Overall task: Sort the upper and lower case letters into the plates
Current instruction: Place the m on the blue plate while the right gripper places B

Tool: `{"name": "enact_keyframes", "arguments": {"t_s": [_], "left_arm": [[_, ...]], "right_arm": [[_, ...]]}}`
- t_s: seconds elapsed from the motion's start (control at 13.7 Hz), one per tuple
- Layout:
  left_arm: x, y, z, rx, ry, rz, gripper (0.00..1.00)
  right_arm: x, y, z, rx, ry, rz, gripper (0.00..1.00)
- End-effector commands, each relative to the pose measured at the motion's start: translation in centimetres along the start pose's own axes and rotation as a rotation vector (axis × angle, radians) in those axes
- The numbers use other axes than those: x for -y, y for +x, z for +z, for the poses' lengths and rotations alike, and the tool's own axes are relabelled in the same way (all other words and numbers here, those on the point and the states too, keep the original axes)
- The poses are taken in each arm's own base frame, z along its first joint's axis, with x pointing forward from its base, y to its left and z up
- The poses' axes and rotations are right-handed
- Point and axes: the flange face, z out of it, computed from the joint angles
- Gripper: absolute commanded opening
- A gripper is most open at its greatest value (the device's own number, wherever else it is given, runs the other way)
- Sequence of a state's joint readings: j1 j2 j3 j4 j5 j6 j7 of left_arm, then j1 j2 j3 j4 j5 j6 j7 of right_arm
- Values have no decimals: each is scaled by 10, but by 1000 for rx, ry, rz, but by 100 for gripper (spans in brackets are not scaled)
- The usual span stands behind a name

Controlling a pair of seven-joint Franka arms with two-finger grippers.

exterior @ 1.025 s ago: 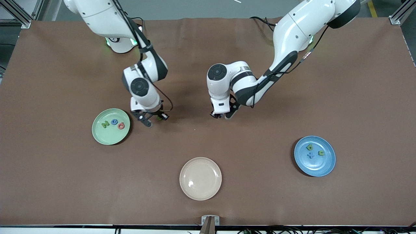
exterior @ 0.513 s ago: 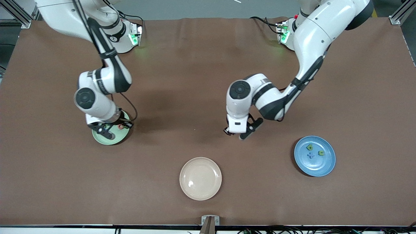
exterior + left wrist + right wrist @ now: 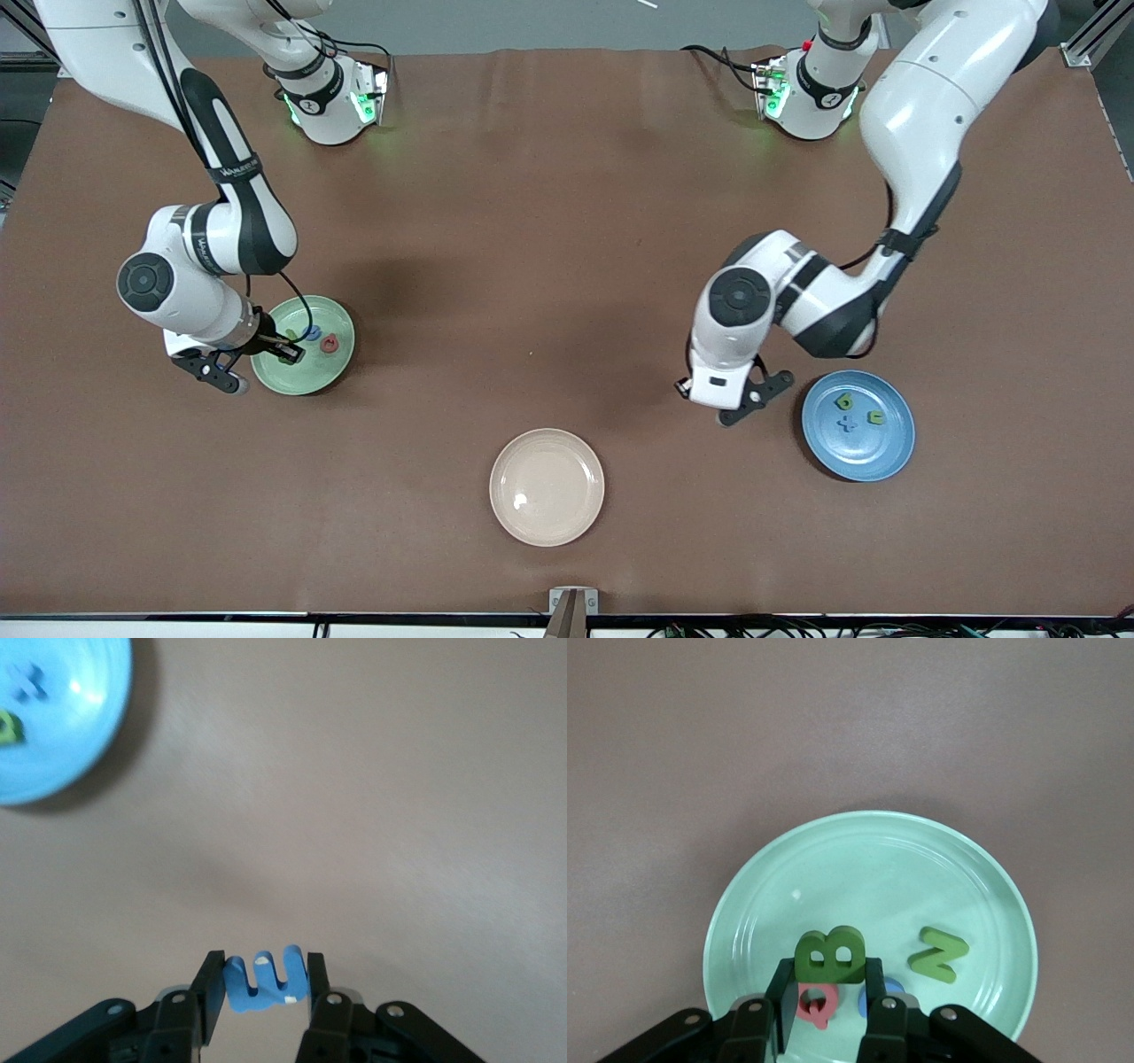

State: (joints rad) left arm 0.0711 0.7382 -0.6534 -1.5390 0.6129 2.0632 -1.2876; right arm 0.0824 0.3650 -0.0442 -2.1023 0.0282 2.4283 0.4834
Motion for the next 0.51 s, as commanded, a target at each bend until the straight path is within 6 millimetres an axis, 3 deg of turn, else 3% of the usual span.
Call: {"name": "enact_keyframes", "arguments": {"t_s": [0.0, 0.44], "left_arm": [[38, 35, -9, 32, 47, 71, 2], [123, 112, 17, 87, 49, 219, 3]], "right_arm": [[-1, 4, 14, -2, 0, -6, 1], [-7, 9, 43, -5, 5, 16, 1]]}}
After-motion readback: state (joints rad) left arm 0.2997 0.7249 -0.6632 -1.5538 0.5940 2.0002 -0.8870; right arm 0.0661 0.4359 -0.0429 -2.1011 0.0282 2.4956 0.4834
